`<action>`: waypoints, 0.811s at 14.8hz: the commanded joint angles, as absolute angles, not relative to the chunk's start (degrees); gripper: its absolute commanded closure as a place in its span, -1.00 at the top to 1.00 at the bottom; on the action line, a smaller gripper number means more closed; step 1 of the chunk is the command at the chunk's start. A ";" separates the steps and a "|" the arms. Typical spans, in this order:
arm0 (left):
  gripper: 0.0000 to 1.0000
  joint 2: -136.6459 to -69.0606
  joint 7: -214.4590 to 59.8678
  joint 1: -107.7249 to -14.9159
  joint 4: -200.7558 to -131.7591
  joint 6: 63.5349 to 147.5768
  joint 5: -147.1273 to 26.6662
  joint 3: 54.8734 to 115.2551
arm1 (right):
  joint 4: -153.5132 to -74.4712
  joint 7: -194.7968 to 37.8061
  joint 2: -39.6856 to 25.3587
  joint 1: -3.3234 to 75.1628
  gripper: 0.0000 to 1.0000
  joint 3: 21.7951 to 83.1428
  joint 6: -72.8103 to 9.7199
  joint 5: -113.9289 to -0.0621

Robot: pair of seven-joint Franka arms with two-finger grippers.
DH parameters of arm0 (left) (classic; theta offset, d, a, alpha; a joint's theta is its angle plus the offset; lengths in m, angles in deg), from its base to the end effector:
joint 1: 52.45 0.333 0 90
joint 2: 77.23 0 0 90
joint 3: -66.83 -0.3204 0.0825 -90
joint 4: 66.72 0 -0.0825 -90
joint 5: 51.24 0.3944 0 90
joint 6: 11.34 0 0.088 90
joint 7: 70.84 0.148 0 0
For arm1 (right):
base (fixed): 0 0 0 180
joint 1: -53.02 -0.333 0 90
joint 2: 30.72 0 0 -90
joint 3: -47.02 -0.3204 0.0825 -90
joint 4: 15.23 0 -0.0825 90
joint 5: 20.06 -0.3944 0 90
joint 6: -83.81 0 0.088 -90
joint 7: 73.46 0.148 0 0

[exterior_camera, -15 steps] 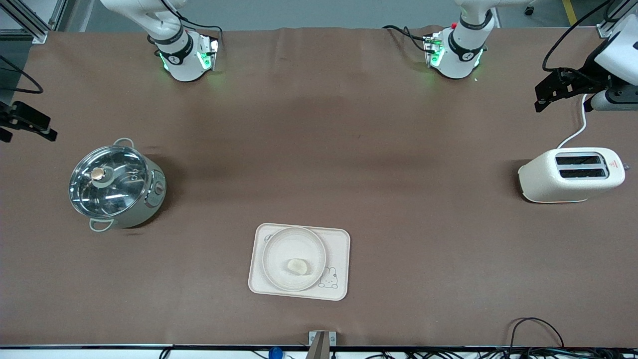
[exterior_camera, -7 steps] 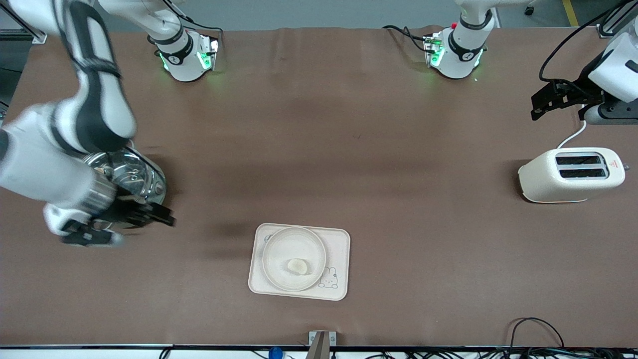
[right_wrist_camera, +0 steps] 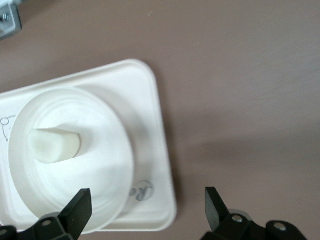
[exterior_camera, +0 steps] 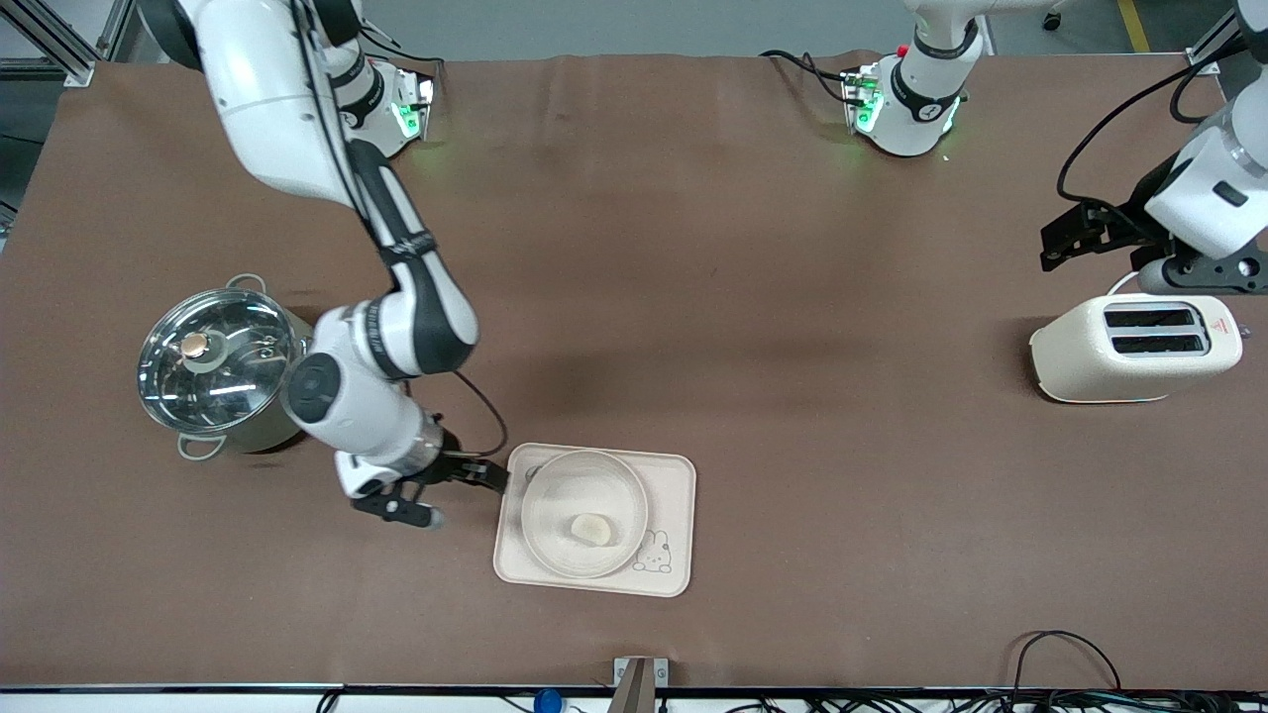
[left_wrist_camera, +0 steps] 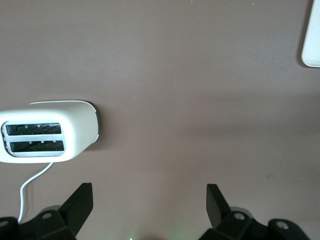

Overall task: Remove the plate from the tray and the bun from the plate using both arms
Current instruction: 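Reach the right gripper toward the white plate on the tray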

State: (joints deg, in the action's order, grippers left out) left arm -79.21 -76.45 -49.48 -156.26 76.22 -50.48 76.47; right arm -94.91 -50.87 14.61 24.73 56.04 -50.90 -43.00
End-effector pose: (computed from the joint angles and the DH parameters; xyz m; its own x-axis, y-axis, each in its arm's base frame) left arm 0.5640 -0.0625 0.5689 0.9976 -0.0180 -0.0675 -0.0190 -0.9997 -0.0141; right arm 0.7134 0.2913 0.2163 0.9626 -0.2632 0.0635 -0.2387 -0.9356 -0.2603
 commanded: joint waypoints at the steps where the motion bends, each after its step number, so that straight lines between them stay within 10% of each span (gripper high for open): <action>1: 1.00 -81.27 -78.49 -50.07 -154.79 76.63 -50.53 76.49 | -87.40 -49.12 20.86 23.49 0.87 56.69 -50.22 -44.23; 12: 1.00 -85.31 -78.58 -50.16 -154.79 80.15 -50.54 76.58 | -85.20 -51.05 26.15 23.22 -0.99 56.78 -54.44 -43.97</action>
